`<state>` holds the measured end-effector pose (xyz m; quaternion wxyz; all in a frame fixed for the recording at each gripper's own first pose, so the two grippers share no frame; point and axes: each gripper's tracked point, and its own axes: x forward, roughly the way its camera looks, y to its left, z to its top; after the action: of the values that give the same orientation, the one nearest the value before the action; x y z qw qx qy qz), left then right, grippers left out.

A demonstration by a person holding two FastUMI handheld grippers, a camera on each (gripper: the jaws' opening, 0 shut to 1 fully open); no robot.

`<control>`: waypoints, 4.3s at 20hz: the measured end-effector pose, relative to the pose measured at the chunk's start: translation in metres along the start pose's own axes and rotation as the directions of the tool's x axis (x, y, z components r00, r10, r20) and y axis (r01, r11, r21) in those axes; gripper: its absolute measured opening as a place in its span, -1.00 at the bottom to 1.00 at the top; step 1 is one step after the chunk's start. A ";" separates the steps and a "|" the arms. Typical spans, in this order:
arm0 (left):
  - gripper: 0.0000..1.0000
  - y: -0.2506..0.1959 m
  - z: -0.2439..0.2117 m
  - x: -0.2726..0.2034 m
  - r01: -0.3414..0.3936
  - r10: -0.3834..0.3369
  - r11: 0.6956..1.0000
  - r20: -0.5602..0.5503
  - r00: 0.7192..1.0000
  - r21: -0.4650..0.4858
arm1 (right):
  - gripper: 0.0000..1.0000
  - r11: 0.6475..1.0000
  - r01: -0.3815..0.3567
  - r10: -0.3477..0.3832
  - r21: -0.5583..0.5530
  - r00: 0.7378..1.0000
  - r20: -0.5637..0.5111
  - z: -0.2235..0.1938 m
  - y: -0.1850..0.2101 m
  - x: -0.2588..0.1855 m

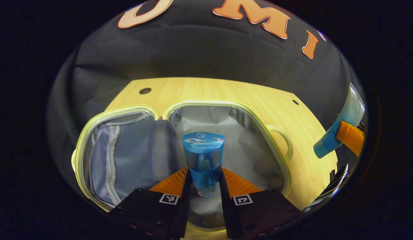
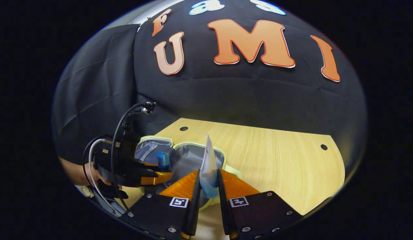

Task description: First open the suitcase, pack the skin care products into it, and then close the suitcase.

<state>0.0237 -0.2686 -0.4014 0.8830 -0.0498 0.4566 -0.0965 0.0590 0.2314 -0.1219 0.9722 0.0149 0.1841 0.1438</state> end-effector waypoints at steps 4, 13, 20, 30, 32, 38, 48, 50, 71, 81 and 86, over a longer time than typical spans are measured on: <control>-0.12 0.001 0.015 0.018 -0.020 0.021 0.999 -0.021 1.000 0.042 | -0.39 1.000 0.016 -0.015 0.017 0.999 -0.039 -0.010 0.004 0.017; -0.12 0.011 0.001 0.062 -0.146 0.152 0.988 -0.164 0.975 0.046 | -0.39 0.998 -0.006 0.013 0.058 0.994 -0.110 -0.026 0.008 0.043; -0.06 0.014 -0.002 0.068 -0.173 0.180 0.984 -0.186 0.966 0.051 | -0.40 0.998 -0.024 0.033 0.052 0.985 -0.167 -0.043 0.014 0.059; 0.40 0.018 0.033 0.004 -0.115 0.115 0.993 -0.007 0.993 -0.020 | -0.40 0.998 -0.026 0.040 0.057 0.967 -0.251 -0.064 0.022 0.080; 0.58 0.042 0.042 -0.019 -0.149 0.150 0.989 0.048 0.988 -0.012 | -0.39 0.997 -0.033 0.050 0.063 0.957 -0.285 -0.071 0.033 0.087; 0.73 0.109 0.046 -0.072 -0.191 0.202 0.978 0.150 0.968 -0.089 | -0.39 0.997 0.002 0.028 0.075 0.918 -0.396 -0.103 0.050 0.112; 0.72 0.243 -0.004 -0.107 -0.321 0.350 0.913 0.081 0.933 -0.250 | -0.39 0.975 0.181 -0.093 0.128 0.857 -0.506 -0.120 0.026 0.147; 0.73 0.272 -0.015 -0.108 -0.352 0.382 0.892 0.056 0.922 -0.285 | -0.39 0.977 0.187 -0.114 0.099 0.859 -0.499 -0.120 0.025 0.146; 0.82 0.359 -0.074 -0.061 -0.193 0.237 0.684 -0.037 0.971 -0.704 | 0.84 0.937 0.347 -0.350 -0.043 0.924 -0.152 -0.003 -0.028 0.031; -0.68 0.360 -0.073 -0.045 -0.301 0.301 0.755 -0.099 0.948 -0.583 | 0.92 0.917 0.358 -0.375 -0.179 0.925 -0.069 0.011 -0.070 -0.009; -0.69 0.356 -0.062 -0.062 -0.220 0.264 0.750 -0.023 0.964 -0.623 | 0.92 0.910 0.370 -0.387 -0.185 0.920 -0.063 0.012 -0.094 -0.020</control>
<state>-0.0170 0.0921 -0.4505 0.8369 -0.2808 0.4356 0.1759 0.0711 0.1363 -0.1116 0.9691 -0.1107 0.2181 -0.0319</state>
